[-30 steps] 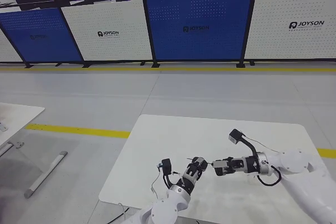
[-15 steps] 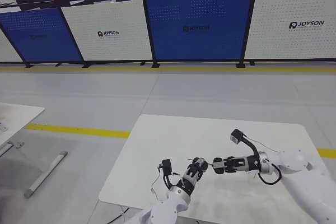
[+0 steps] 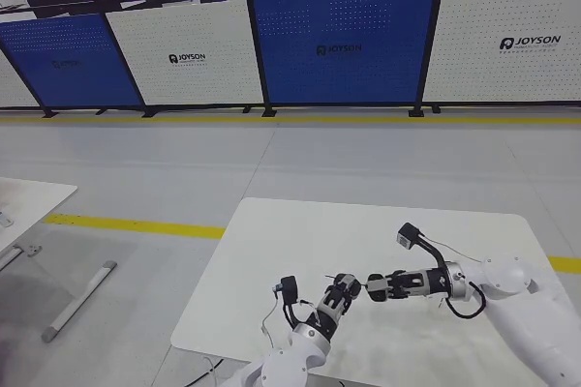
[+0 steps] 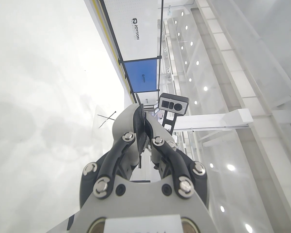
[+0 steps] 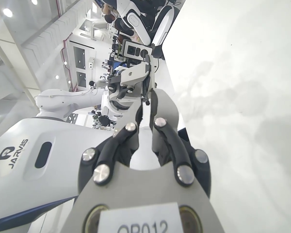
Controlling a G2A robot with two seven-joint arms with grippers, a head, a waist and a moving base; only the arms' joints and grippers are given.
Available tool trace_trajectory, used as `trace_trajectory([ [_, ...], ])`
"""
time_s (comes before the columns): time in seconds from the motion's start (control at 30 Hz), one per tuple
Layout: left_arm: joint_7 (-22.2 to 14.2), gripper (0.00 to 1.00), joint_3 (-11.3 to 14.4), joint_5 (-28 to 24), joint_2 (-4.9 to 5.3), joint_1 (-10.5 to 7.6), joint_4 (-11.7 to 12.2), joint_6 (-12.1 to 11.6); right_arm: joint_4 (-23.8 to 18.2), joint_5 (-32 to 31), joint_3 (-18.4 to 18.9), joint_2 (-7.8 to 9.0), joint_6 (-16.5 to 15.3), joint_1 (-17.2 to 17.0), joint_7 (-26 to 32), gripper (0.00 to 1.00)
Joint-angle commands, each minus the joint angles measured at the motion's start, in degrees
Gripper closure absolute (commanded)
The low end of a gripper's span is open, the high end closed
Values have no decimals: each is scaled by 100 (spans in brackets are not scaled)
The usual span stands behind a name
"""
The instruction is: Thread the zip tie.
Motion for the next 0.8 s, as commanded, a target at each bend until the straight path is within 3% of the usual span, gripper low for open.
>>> trace_trajectory([
  [0.0, -14, 100, -6, 22, -12, 9, 2, 6, 14, -13, 16, -13, 0, -2, 19, 63],
  [0.3, -65, 100, -37, 105, -58, 61, -4, 8, 73, -58, 75, -65, 5, -5, 83, 82],
  [0.4, -77, 100, -55, 100, -74, 81, -8, 10, 101, -73, 85, -85, 22, 2, 97, 100],
  [0.63, -121, 100, -85, 114, -110, 105, -6, 42, 165, -96, 127, -119, 37, 1, 142, 100],
  [0.67, -129, 0, -85, 111, -112, 105, -4, 50, 172, -101, 137, -122, 37, 2, 150, 100],
  [0.77, -129, 0, -85, 111, -112, 105, -4, 50, 171, -106, 169, -128, 25, -1, 207, 100],
])
